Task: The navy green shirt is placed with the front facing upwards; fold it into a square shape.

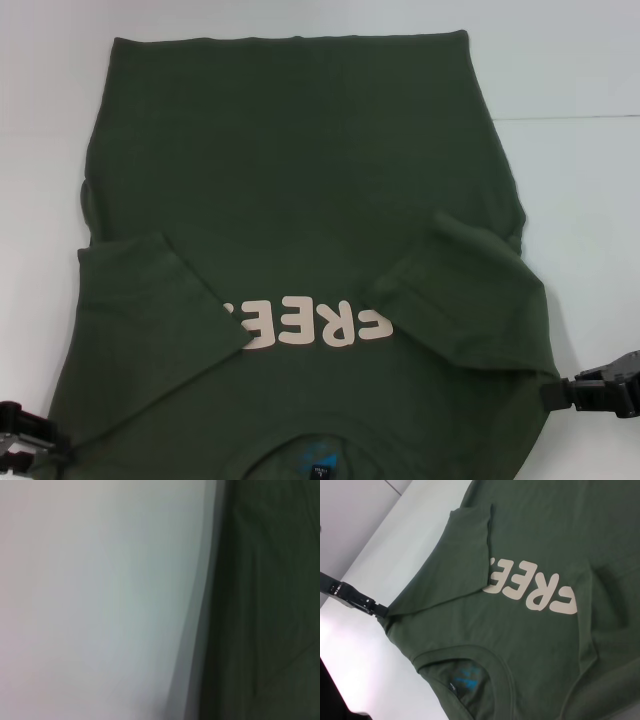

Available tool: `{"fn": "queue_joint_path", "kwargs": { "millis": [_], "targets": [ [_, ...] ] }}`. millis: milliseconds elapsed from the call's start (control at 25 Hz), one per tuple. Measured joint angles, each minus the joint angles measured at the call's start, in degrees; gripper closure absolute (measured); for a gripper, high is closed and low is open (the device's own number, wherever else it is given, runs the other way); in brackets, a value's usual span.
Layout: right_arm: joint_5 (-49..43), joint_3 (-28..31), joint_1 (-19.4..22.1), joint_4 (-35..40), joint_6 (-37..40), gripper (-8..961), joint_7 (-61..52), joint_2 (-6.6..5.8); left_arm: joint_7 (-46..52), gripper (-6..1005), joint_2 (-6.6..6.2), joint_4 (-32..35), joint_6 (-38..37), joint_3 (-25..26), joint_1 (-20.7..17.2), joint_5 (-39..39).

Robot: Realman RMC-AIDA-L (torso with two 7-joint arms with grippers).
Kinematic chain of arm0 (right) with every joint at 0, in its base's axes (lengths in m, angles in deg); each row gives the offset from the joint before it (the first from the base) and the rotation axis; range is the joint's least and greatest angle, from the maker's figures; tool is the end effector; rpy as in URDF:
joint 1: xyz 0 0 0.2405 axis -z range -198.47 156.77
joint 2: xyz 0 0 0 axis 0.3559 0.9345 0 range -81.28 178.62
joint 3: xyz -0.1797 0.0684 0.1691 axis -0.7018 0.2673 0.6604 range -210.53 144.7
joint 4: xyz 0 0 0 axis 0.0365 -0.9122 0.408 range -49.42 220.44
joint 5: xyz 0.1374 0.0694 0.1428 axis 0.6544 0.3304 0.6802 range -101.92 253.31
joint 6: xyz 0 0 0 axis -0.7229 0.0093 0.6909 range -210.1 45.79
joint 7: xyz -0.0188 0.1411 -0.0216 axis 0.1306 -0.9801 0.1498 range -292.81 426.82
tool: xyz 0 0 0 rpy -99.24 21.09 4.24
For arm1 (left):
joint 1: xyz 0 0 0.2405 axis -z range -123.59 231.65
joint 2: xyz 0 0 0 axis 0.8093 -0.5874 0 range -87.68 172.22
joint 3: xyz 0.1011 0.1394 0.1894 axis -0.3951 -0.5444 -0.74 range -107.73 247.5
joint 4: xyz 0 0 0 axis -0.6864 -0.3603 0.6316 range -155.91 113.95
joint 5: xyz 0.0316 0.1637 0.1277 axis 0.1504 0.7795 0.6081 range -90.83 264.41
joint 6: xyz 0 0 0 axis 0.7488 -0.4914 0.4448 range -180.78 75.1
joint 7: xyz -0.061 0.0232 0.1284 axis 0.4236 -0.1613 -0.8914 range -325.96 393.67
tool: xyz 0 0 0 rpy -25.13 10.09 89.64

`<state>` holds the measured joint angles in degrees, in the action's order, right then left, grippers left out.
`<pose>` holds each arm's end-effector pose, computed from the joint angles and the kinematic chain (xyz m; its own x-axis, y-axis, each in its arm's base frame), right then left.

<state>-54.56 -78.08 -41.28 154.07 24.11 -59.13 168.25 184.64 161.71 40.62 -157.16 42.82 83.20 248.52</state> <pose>0.2763 0.2770 0.0542 0.5339 -0.8284 -0.1696 -0.8425 -0.5381 -0.0235 -0.3333 0.2779 0.0694 -0.1218 0.9844 0.1271 0.9656 0.1471 -0.2142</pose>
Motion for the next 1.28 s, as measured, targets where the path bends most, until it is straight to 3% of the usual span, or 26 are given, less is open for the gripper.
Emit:
{"fn": "queue_joint_path", "kwargs": {
  "millis": [560, 800, 1000, 1160, 1280],
  "targets": [
    [0.0, 0.3, -0.8, -0.8, 0.0, 922, -0.1, -0.22, -0.7, 880, 0.00, -0.9, -0.3, -0.9, 0.1, 0.4],
    [0.0, 2.1, -0.9, -1.7, 0.1, 923, 1.0, -0.23, -3.8, 979, 0.01, -0.9, 0.3, -0.8, 0.1, 0.4],
    [0.0, 5.5, 0.1, -5.2, 0.2, 923, 6.6, -0.38, -12.4, 979, 0.20, -2.2, 1.9, 1.0, -0.7, -1.5],
    [0.0, 10.3, 1.4, -10.1, 0.3, 923, 16.6, 0.00, -24.0, 980, -0.68, -6.8, 2.1, 7.8, -0.9, -4.8],
    [-0.1, 14.7, 1.8, -15.0, 0.7, 922, 22.2, -0.68, -32.2, 980, -1.18, -9.6, 2.7, 11.2, -1.1, -5.6]
  ]
}}
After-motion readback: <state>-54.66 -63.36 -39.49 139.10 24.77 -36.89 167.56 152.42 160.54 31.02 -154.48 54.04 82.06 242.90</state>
